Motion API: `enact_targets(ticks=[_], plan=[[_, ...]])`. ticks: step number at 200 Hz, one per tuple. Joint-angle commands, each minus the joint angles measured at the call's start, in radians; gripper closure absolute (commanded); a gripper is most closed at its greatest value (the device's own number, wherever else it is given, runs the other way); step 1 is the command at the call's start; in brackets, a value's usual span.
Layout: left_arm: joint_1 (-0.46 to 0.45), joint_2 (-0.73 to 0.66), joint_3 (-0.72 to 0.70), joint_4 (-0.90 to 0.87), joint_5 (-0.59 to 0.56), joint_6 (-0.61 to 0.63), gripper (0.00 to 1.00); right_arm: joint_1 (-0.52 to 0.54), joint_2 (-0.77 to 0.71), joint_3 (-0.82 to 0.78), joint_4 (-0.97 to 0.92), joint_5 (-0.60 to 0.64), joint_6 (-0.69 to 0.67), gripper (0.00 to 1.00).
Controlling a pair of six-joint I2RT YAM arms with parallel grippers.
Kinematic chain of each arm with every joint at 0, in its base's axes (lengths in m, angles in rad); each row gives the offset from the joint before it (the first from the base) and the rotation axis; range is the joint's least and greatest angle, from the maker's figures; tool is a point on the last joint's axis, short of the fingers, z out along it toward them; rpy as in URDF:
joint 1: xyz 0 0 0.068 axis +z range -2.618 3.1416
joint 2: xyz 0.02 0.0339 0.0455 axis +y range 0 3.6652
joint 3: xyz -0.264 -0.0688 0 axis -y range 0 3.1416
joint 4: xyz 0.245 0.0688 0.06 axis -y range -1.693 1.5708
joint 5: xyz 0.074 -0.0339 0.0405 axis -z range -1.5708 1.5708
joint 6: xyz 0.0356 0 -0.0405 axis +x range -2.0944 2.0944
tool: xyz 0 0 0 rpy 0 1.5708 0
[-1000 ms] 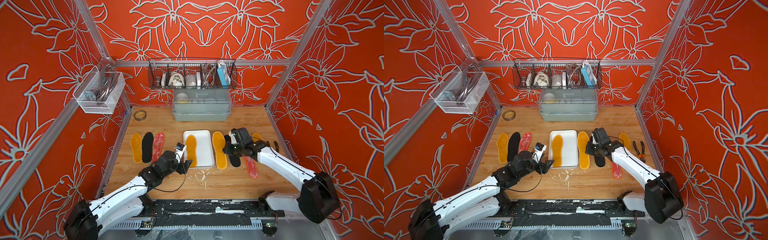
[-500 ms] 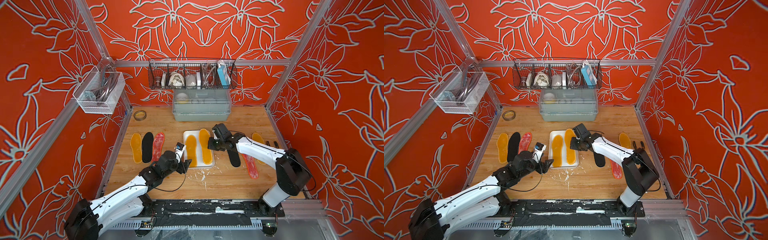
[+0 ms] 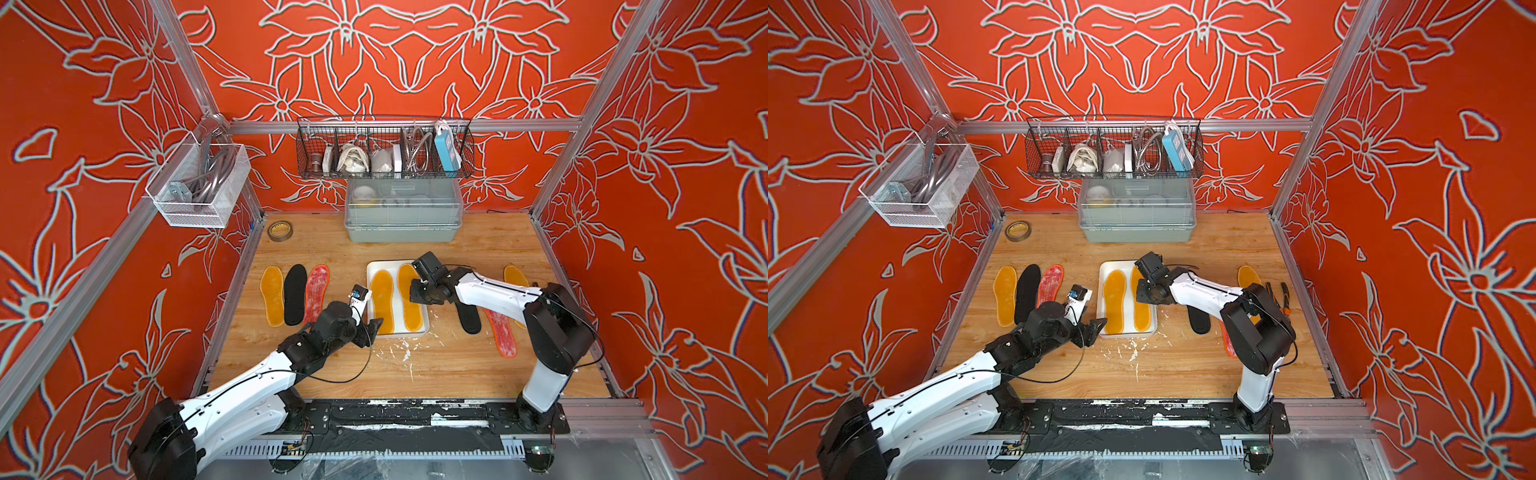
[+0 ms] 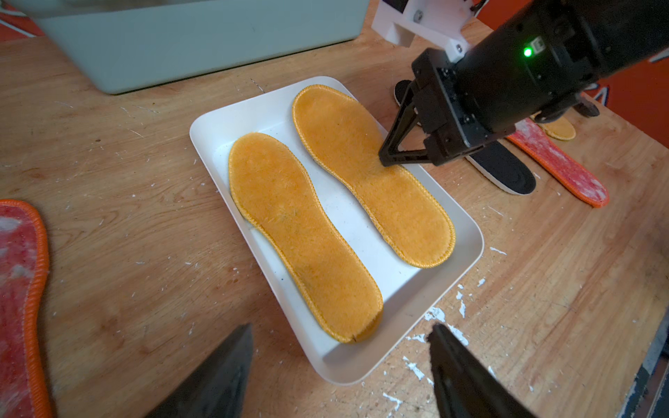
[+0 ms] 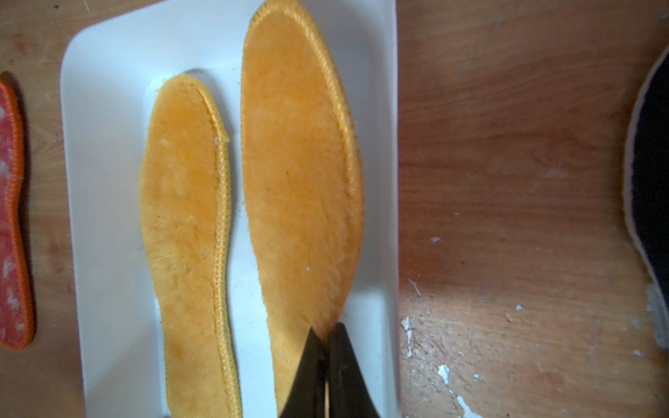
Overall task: Put the insoles into the storage box
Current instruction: Place the insole in the storage box.
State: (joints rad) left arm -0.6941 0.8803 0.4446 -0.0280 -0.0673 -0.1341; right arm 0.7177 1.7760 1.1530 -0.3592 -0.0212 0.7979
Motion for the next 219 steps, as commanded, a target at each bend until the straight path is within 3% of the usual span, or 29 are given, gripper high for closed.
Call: enact_targets(ticks=[1, 36, 92, 152, 184, 205, 219], plan=[[-0.004, 0.002, 0.003, 0.002, -0.006, 0.005, 0.23, 0.007, 0.023, 0.035, -0.017, 0.04, -0.021, 1.0], [-0.004, 0.006, 0.005, 0.0, -0.006, 0.006, 0.23, 0.008, 0.037, 0.049, -0.028, 0.043, -0.031, 0.9], [-0.004, 0.003, 0.003, -0.001, -0.005, 0.007, 0.23, 0.009, 0.037, 0.057, -0.052, 0.054, -0.045, 0.82], [-0.004, 0.006, 0.004, -0.004, -0.012, 0.005, 0.23, 0.016, 0.009, 0.074, -0.098, 0.073, -0.072, 0.82], [-0.002, -0.003, 0.005, -0.02, -0.059, -0.005, 0.24, 0.026, -0.079, 0.068, -0.153, 0.098, -0.123, 0.81], [0.018, -0.014, 0.01, -0.038, -0.071, -0.029, 0.24, 0.025, -0.189, 0.007, -0.136, 0.13, -0.189, 0.73], [0.059, -0.026, 0.029, -0.066, -0.063, -0.075, 0.24, 0.021, -0.258, -0.035, -0.124, 0.136, -0.245, 0.61]])
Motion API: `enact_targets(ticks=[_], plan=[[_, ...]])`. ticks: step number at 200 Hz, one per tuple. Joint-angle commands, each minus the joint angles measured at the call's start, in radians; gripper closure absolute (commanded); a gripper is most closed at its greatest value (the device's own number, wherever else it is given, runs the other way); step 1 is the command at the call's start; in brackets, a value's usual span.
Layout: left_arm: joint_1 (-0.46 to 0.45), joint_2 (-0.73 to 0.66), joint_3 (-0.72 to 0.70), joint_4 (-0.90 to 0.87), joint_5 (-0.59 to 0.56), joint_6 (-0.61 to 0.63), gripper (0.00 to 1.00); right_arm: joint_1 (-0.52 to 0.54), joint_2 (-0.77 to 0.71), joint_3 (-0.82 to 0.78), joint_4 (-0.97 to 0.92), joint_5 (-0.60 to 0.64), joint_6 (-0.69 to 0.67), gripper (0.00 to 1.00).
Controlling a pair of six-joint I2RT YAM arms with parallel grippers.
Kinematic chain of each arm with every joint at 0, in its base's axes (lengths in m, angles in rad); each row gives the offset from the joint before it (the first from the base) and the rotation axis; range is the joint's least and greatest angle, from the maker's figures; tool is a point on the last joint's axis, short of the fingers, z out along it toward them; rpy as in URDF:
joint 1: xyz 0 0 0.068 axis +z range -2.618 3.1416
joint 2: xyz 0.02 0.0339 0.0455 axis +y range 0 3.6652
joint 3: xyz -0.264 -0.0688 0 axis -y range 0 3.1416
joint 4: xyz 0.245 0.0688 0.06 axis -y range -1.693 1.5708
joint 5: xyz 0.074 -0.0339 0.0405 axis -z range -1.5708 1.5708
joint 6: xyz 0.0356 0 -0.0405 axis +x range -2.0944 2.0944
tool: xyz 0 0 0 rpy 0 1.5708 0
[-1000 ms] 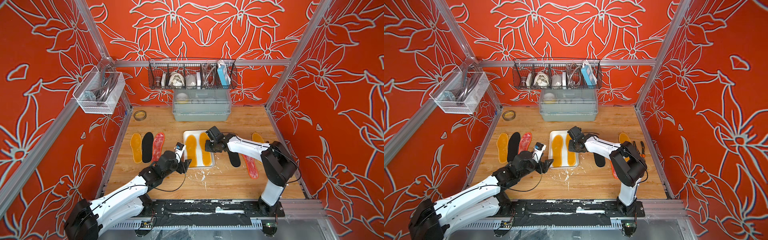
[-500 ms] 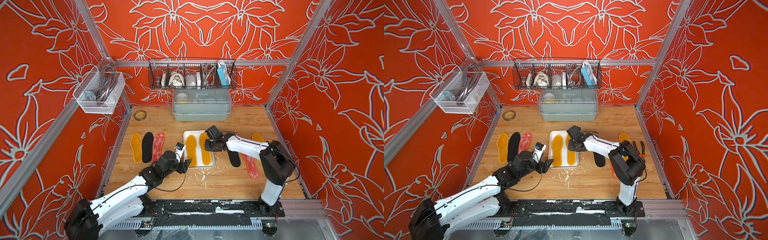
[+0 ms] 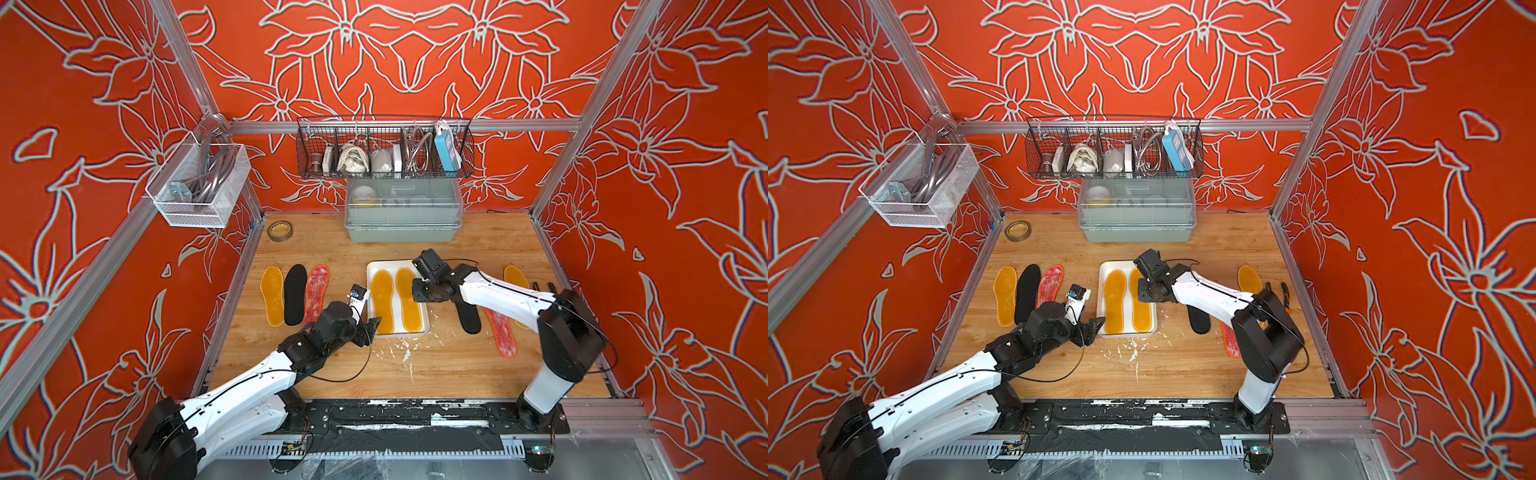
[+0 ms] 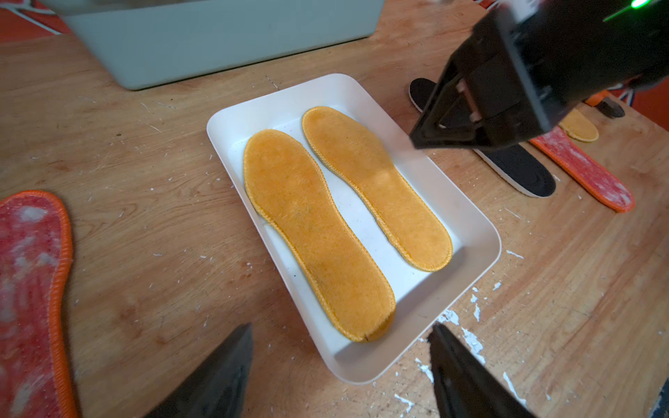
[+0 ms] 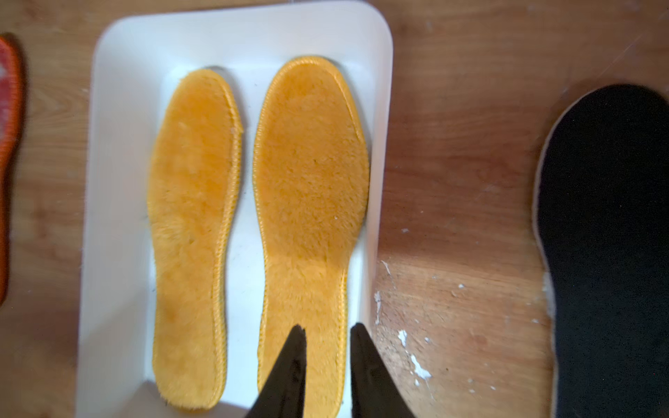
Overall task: Put the insoles into the storage box
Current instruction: Place the insole in the storage box.
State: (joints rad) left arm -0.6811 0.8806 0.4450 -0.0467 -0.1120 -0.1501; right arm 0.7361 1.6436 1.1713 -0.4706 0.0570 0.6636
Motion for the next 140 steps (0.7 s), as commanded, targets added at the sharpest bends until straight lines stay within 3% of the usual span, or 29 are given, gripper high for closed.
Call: enact_targets(ticks=[1, 22, 64, 89, 124, 140], plan=[[0.052, -0.027, 0.029, -0.048, -0.016, -0.062, 0.24, 0.003, -0.129, -0.056, -0.012, 0.058, -0.114, 0.61], [0.166, -0.035, 0.029, -0.028, 0.105, -0.137, 0.24, -0.01, -0.219, -0.12, 0.003, 0.073, -0.197, 0.48], [0.352, 0.081, 0.054, 0.029, 0.291, -0.236, 0.25, -0.124, -0.387, -0.283, 0.075, 0.005, -0.251, 0.37], [0.423, 0.183, 0.138, -0.061, 0.238, -0.276, 0.27, -0.206, -0.422, -0.354, 0.112, -0.038, -0.261, 0.36], [0.482, 0.341, 0.263, -0.156, 0.075, -0.292, 0.26, -0.206, -0.4, -0.481, 0.265, -0.094, -0.266, 0.36], [0.512, 0.421, 0.315, -0.179, 0.052, -0.285, 0.27, -0.196, -0.406, -0.53, 0.319, -0.12, -0.274, 0.37]])
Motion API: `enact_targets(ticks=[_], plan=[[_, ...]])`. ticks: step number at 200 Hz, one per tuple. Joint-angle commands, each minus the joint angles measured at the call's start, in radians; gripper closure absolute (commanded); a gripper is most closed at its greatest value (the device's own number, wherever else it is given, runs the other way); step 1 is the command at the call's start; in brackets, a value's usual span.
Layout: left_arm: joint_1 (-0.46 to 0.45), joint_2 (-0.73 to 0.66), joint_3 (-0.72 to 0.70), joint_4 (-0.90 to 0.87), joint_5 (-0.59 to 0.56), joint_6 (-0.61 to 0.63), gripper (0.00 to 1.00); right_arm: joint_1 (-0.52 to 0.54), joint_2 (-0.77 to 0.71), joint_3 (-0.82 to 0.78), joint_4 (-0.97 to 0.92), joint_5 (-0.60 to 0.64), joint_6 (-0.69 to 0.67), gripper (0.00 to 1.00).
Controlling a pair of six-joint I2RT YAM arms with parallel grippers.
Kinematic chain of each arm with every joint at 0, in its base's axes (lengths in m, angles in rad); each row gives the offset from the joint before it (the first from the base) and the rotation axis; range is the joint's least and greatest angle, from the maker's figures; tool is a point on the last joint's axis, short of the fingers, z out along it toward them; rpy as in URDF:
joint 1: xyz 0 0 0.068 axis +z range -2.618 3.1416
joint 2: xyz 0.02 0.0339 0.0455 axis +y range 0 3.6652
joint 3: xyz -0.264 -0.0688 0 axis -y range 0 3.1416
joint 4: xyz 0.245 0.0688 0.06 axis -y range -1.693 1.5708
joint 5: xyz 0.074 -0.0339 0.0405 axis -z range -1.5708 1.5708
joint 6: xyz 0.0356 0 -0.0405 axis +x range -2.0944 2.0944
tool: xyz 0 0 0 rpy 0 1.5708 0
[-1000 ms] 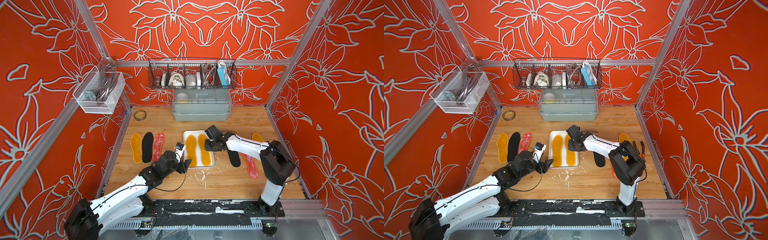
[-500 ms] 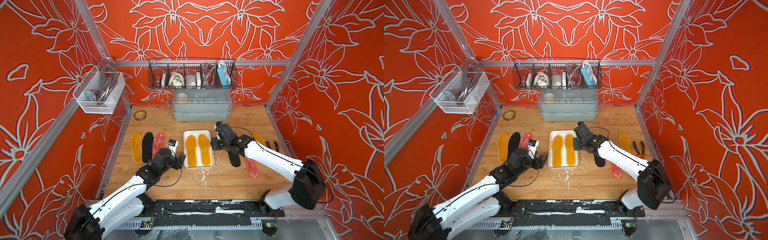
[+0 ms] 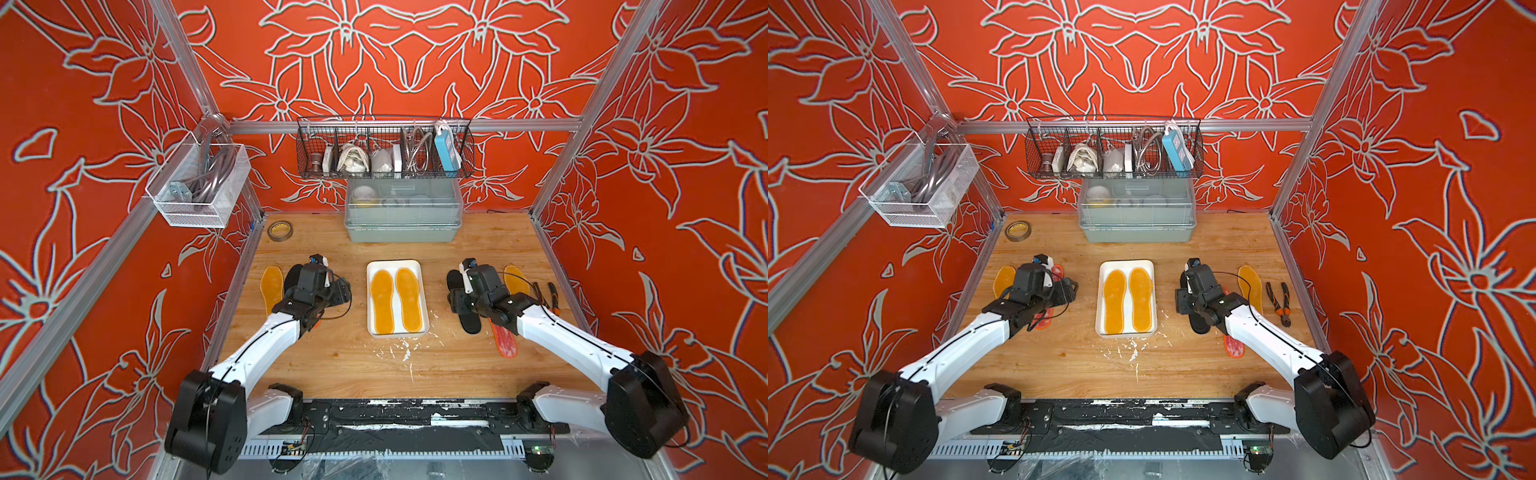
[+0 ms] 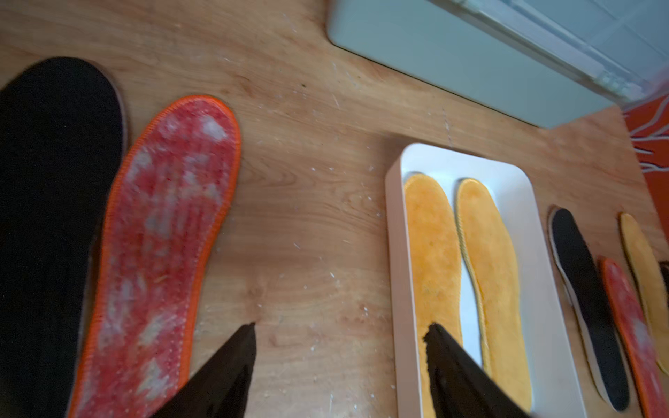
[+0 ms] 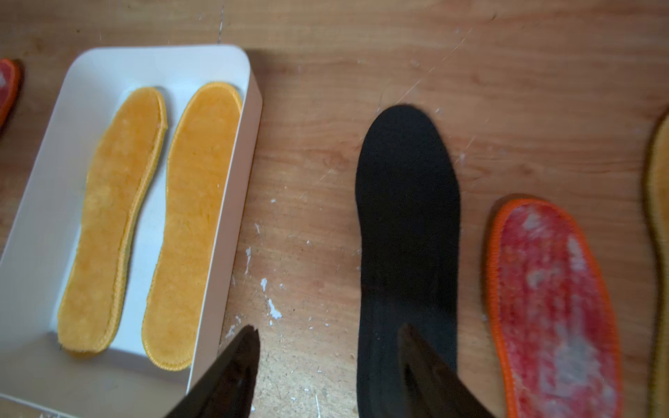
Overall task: Put the insoles into the storage box
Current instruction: Pick up the insole from the center of the board.
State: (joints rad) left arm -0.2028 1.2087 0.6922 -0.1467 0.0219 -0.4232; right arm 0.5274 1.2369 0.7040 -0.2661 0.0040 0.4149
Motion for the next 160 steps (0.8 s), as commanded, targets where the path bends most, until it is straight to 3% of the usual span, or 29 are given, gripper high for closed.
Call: enact_targets(ticks=[1, 49, 94, 160], plan=[[0.036, 0.097, 0.07, -0.081, -0.082, -0.012, 0.26, 0.014, -0.001, -0.064, 0.116, -0.068, -0.027, 0.37], [0.116, 0.28, 0.144, -0.104, -0.033, -0.004, 0.29, 0.046, -0.174, -0.183, 0.236, -0.04, -0.067, 0.33], [0.124, 0.389, 0.156, -0.088, 0.029, -0.011, 0.31, 0.045, -0.363, -0.29, 0.302, 0.004, -0.071, 0.27], [0.112, 0.401, 0.099, -0.054, 0.079, -0.027, 0.37, 0.046, -0.395, -0.312, 0.301, 0.067, -0.056, 0.26]])
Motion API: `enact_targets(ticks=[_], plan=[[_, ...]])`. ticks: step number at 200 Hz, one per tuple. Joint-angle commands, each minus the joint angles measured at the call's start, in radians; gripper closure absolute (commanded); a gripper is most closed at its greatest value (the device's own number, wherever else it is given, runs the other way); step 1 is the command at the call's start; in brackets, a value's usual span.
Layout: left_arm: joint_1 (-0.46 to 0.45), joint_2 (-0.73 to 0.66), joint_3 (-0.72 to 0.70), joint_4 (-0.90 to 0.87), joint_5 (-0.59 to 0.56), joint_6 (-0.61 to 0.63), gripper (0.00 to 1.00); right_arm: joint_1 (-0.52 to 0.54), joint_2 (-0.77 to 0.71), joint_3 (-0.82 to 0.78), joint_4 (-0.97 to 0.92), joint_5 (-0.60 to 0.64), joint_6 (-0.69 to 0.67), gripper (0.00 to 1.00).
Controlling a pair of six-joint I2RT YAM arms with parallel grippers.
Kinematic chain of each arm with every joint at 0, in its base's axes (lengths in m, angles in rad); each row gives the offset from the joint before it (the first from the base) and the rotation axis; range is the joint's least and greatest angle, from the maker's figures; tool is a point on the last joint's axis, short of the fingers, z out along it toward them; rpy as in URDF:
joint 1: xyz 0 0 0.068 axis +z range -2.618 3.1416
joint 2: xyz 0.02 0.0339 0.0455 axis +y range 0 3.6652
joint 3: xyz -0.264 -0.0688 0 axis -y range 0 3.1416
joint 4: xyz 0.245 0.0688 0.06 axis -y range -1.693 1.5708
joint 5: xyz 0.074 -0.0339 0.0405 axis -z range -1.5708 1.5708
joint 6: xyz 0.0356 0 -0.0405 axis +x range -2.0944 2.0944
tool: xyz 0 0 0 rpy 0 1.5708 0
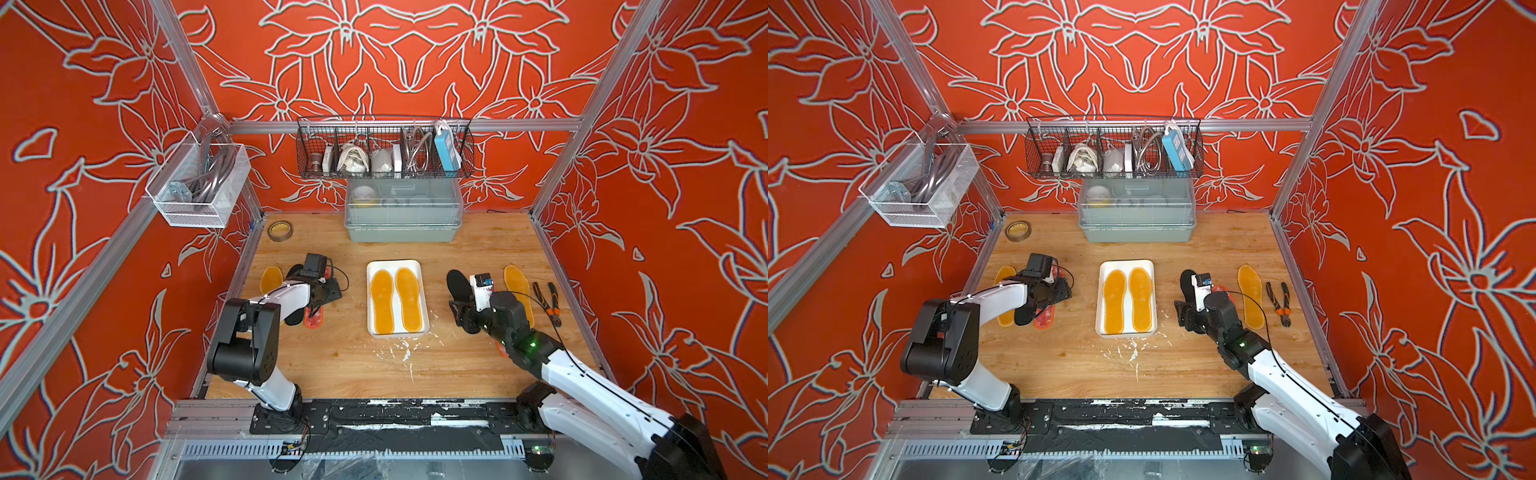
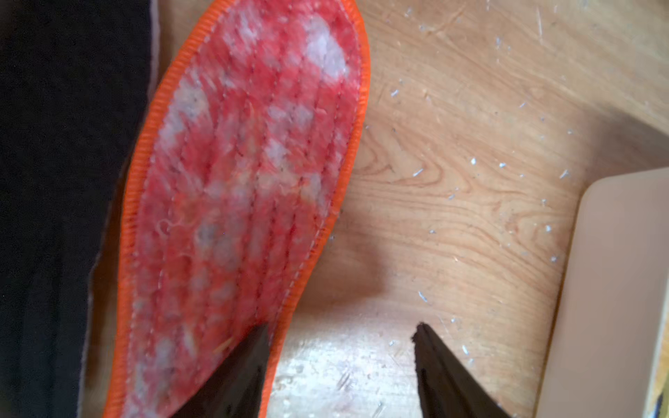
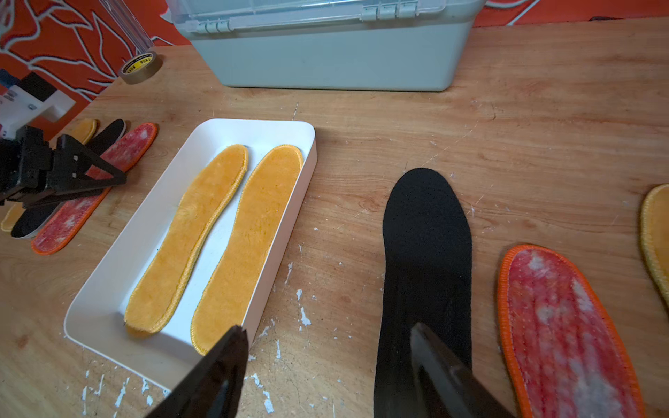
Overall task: Put the insoles into the storage box
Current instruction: Pick up the insole from the center of the board.
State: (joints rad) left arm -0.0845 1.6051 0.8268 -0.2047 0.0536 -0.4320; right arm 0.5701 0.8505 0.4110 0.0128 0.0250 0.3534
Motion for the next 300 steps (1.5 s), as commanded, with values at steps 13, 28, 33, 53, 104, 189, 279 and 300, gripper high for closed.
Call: enact_targets(ticks=[13, 28, 33, 53, 104, 189, 279, 300], plan=[[-0.017, -0.005, -0.056, 0.015, 0.059, -0.028, 0.37, 0.003, -0.01, -0.018, 0.02, 0.055, 0.009, 0.26], [-0.03, -0.015, -0.074, 0.018, 0.06, -0.039, 0.37, 0.003, -0.012, -0.006, -0.008, 0.064, 0.012, 0.26], [-0.035, -0.019, -0.079, 0.018, 0.061, -0.044, 0.37, 0.003, -0.015, -0.003, -0.011, 0.065, 0.01, 0.26], [-0.053, -0.042, -0.102, 0.018, 0.068, -0.056, 0.37, 0.003, -0.024, -0.018, 0.008, 0.072, 0.007, 0.26], [-0.117, -0.123, -0.144, 0.047, 0.094, -0.119, 0.37, 0.002, 0.026, -0.008, 0.023, 0.064, 0.009, 0.26], [-0.075, -0.243, -0.098, -0.058, 0.107, -0.148, 0.3, 0.002, 0.038, -0.013, 0.035, 0.046, -0.002, 0.25], [0.002, -0.219, -0.174, -0.11, 0.026, -0.119, 0.22, 0.003, 0.067, 0.003, 0.038, 0.013, -0.001, 0.25], [0.002, -0.213, -0.195, -0.092, 0.049, -0.112, 0.23, 0.003, 0.065, 0.003, 0.035, 0.018, -0.002, 0.25]])
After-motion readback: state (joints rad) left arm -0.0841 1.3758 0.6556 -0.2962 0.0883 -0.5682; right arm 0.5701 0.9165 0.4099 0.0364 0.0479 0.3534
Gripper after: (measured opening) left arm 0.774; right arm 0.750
